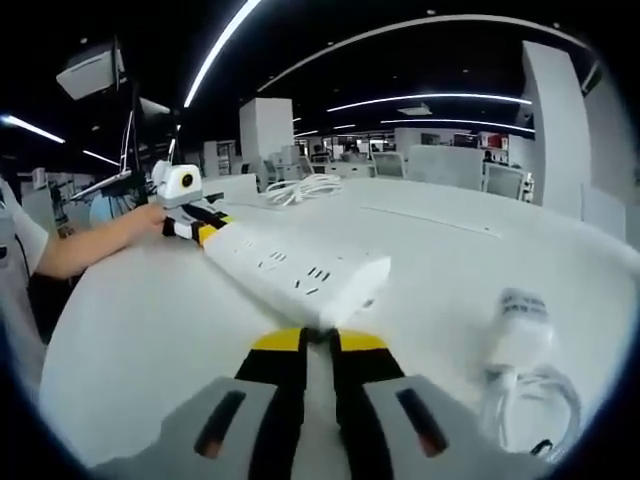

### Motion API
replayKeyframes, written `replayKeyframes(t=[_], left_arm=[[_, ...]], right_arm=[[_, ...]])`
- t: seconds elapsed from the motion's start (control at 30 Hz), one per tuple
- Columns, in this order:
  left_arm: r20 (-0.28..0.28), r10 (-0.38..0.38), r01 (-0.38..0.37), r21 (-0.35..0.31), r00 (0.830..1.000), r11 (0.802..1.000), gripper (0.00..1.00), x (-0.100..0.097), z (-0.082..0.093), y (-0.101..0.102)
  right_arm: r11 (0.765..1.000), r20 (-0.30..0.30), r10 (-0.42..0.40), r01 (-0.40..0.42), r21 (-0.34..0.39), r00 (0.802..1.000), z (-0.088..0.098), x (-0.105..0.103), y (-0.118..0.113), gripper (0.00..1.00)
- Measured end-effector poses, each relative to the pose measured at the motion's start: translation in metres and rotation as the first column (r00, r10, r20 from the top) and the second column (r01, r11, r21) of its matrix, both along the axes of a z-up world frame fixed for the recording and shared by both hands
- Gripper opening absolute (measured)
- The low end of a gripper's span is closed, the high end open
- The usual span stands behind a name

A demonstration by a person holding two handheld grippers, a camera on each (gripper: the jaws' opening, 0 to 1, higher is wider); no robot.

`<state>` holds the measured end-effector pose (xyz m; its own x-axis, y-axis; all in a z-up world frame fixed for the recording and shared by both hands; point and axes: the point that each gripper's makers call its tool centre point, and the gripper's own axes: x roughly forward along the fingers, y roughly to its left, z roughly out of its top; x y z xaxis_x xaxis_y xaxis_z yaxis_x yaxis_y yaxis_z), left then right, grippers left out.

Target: Straighten the power strip on the desk, plug the charger into it

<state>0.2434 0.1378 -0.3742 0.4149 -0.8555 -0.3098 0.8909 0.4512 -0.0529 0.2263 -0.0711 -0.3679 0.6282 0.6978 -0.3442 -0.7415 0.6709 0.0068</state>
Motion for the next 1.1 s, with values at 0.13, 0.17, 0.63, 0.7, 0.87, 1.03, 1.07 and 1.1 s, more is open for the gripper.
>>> replayKeyframes(t=[0.13,0.17,0.63,0.7,0.87,1.03,1.07,1.1], left_arm=[[0.007,-0.009,0.009,0.003,1.0,1.0,0.16,-0.0005,0.0,-0.0008],[0.011,-0.011,0.011,0.005,1.0,1.0,0.16,-0.0008,0.0001,-0.0012],[0.002,-0.003,0.003,-0.003,1.0,1.0,0.16,0.0011,-0.0005,-0.0016],[0.003,-0.003,0.003,-0.003,1.0,1.0,0.16,0.001,-0.0005,-0.0017],[0.003,-0.006,0.006,-0.004,1.0,1.0,0.16,0.0009,-0.0005,-0.0022],[0.015,-0.009,0.009,0.007,1.0,1.0,0.16,-0.0001,-0.0006,-0.0028],[0.017,-0.009,0.009,0.009,1.0,1.0,0.16,0.0001,-0.0006,-0.0026],[0.019,-0.01,0.01,0.01,1.0,1.0,0.16,0.0002,-0.0006,-0.0026]], right_arm=[[1.0,0.001,0.001,-0.001,-0.002,1.0,-0.0004,-0.0038,0.0021,0.1],[1.0,0.0,0.001,-0.001,-0.001,1.0,-0.0004,-0.0044,0.0023,0.1],[1.0,-0.032,-0.001,0.001,0.021,0.999,-0.0029,0.0031,-0.005,0.1],[1.0,-0.031,-0.001,0.002,0.021,1.0,-0.0031,0.0027,-0.0047,0.09],[1.0,-0.03,-0.004,0.005,0.022,1.0,-0.0034,0.0026,-0.0054,0.09],[1.0,-0.041,-0.002,0.004,0.031,0.999,-0.0033,0.0008,-0.0057,0.09],[1.0,-0.042,-0.002,0.004,0.03,0.999,-0.0032,0.0003,-0.0055,0.09],[1.0,-0.042,-0.002,0.003,0.029,0.999,-0.0033,0.0,-0.0055,0.09]])
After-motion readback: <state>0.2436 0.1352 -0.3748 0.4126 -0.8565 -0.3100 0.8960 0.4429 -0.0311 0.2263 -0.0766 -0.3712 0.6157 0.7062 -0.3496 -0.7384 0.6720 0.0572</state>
